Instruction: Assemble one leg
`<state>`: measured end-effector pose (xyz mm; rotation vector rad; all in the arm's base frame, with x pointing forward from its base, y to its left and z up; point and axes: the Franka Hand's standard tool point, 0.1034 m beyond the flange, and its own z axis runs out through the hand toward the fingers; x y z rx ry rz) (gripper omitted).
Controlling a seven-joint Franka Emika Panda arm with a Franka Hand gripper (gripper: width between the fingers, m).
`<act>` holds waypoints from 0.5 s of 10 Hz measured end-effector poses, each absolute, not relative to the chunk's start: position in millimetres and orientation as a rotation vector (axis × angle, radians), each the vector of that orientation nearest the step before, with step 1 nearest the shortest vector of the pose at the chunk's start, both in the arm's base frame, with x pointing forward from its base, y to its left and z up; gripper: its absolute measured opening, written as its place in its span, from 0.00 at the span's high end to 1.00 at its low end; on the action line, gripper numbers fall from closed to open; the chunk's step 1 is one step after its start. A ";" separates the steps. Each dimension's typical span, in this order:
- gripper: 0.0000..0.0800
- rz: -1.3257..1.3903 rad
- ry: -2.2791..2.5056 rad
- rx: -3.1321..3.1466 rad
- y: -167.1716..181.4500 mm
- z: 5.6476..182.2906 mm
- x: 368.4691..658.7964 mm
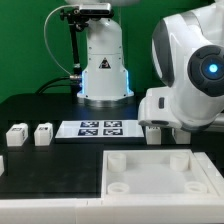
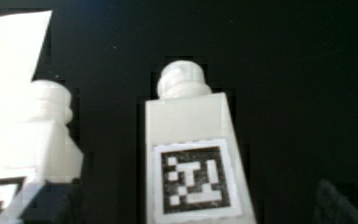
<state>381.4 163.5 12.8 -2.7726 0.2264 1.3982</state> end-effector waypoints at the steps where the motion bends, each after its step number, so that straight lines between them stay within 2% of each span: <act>1: 0.19 1.396 0.215 -2.775 165.7 11.8 380.8; 3: 0.19 1.395 0.217 -2.775 165.1 11.8 381.3; 5: 0.52 1.395 0.217 -2.775 165.2 11.8 381.2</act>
Offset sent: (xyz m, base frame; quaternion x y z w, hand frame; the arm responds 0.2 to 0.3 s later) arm 0.0000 0.0000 0.0000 0.0000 0.0000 0.0000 1.0000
